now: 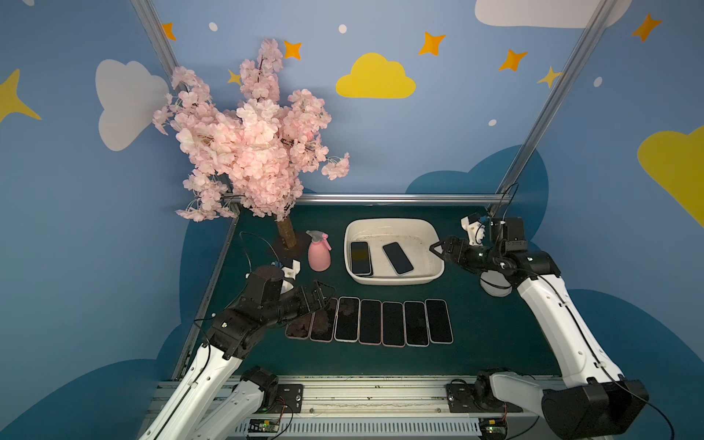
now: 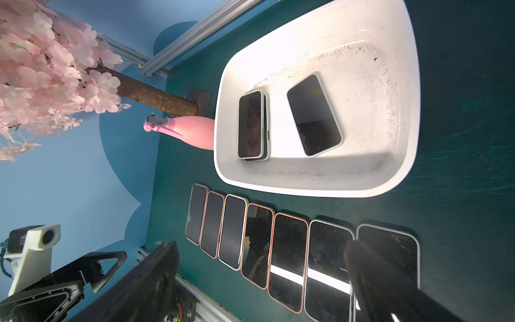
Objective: Take the phone out of the storage box
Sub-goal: Pick up the phone from the storage box.
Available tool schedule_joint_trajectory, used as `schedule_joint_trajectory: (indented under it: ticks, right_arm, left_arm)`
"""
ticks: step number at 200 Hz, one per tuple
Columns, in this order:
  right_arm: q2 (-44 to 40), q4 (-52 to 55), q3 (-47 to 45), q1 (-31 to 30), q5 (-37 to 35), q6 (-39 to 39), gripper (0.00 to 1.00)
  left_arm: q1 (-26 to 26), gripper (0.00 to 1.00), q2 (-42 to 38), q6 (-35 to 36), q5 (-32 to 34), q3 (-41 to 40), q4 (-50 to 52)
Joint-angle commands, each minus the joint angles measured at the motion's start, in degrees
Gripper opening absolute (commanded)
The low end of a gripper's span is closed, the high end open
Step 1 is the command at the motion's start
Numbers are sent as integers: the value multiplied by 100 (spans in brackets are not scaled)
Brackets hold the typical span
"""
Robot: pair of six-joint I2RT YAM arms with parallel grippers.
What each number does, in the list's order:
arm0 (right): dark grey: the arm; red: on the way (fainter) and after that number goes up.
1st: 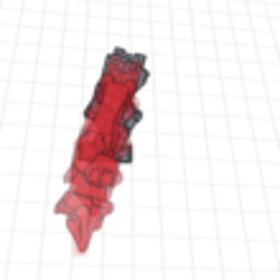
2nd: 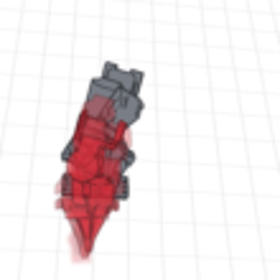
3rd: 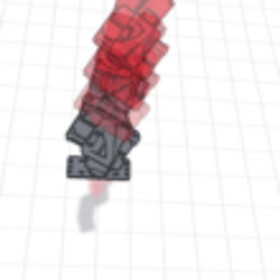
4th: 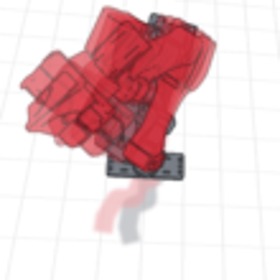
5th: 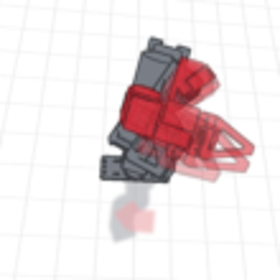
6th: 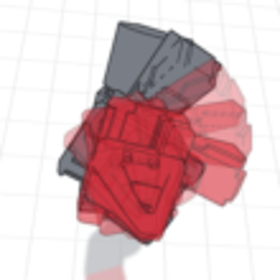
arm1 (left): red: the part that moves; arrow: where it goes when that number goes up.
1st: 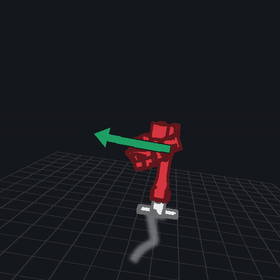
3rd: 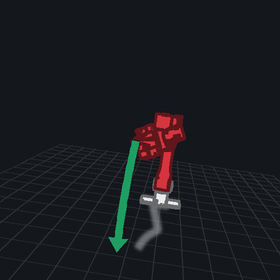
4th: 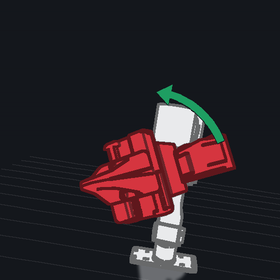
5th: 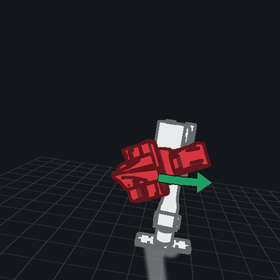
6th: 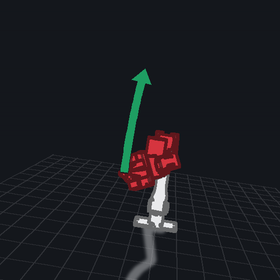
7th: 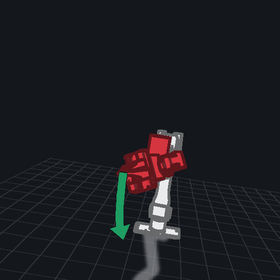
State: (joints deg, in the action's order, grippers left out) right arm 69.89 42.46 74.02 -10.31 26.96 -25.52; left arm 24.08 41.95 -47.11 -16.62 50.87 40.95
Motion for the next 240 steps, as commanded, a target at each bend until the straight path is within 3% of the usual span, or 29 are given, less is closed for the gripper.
schedule_joint_trajectory:
  ticks: [1,59,83,100,118,148,171,240]
  right_arm:
    - [246,145,782,-212,53,40,98]
    - [1789,1919,2767,-879,-628,712,99]
    - [2485,1961,3156,-932,-725,803,99]
    - [3039,2041,3543,-947,-839,819,99]
    - [3753,2520,4249,-979,-954,945,98]
    - [4827,3468,5317,-1133,-1466,1150,99]
    - [5396,3620,5621,-1316,-1626,1388,99]
    - [6830,3616,6084,-1642,-2531,1992,99]
  left_arm:
    - [-42,99,177,473,-23,69,-62]
    - [-43,99,361,652,-534,-322,-516]
    - [-46,99,365,994,-406,-460,-291]
    - [-43,99,326,853,-299,-585,-238]
    - [-41,99,159,542,-302,-792,-615]
    - [-88,99,463,785,-91,-598,-747]
    - [-96,99,926,832,-142,-242,-630]
    - [-110,99,1564,914,-390,-190,-874]
